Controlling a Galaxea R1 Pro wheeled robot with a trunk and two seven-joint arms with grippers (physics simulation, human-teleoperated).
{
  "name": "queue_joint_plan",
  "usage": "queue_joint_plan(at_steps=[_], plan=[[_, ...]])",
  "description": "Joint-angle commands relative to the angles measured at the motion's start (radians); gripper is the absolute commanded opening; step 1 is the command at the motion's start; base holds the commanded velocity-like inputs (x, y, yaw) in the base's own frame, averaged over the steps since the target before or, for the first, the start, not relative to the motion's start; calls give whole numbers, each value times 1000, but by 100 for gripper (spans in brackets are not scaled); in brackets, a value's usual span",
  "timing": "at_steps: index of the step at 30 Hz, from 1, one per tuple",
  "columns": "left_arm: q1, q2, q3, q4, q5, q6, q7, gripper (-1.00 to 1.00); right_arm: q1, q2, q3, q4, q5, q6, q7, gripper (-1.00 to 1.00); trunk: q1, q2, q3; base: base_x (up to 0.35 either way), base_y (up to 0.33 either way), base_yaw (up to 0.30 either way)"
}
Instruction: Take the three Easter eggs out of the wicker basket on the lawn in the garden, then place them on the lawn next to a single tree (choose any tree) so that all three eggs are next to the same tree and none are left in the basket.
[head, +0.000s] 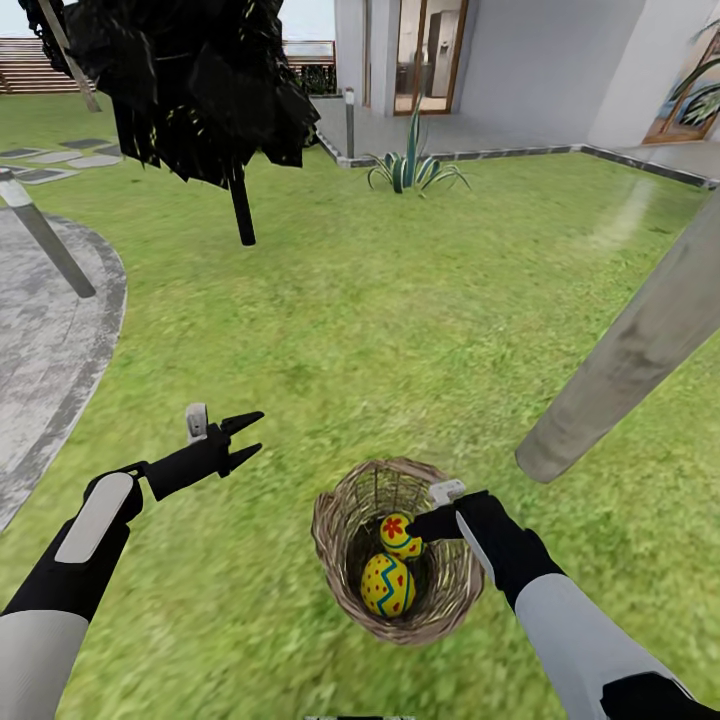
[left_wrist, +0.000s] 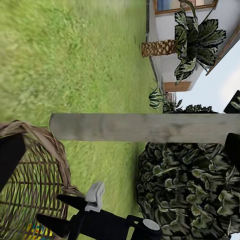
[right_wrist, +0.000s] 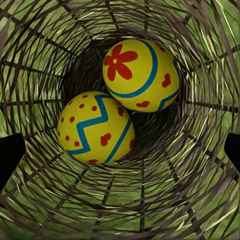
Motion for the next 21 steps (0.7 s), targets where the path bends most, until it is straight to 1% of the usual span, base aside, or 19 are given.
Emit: queue_joint_plan(at_steps=[1,10,13,16,21], plan=[[-1,0,1,1,-5,4,-6,100,0,0,1,-2,8,4,6,100,4,-8,-4,0,0,0],[-1,-2,1,2,-5,4,-6,100,0,0,6,-3,16,2,0,100,38,-71,-32,0,0,0],[-1,-2,0,2,-5,4,-6,100,0,0,25,-4,17,2,-3,100,50,-92,-41,0,0,0],[-1,-2,0,2,-5,4,-6,100,0,0,66,-4,19,0,-6,100,61,-113,-51,0,0,0],[-1,-3,-1,0,-5,4,-6,100,0,0,80,-4,19,-14,-7,100,80,-148,-67,0,0,0]])
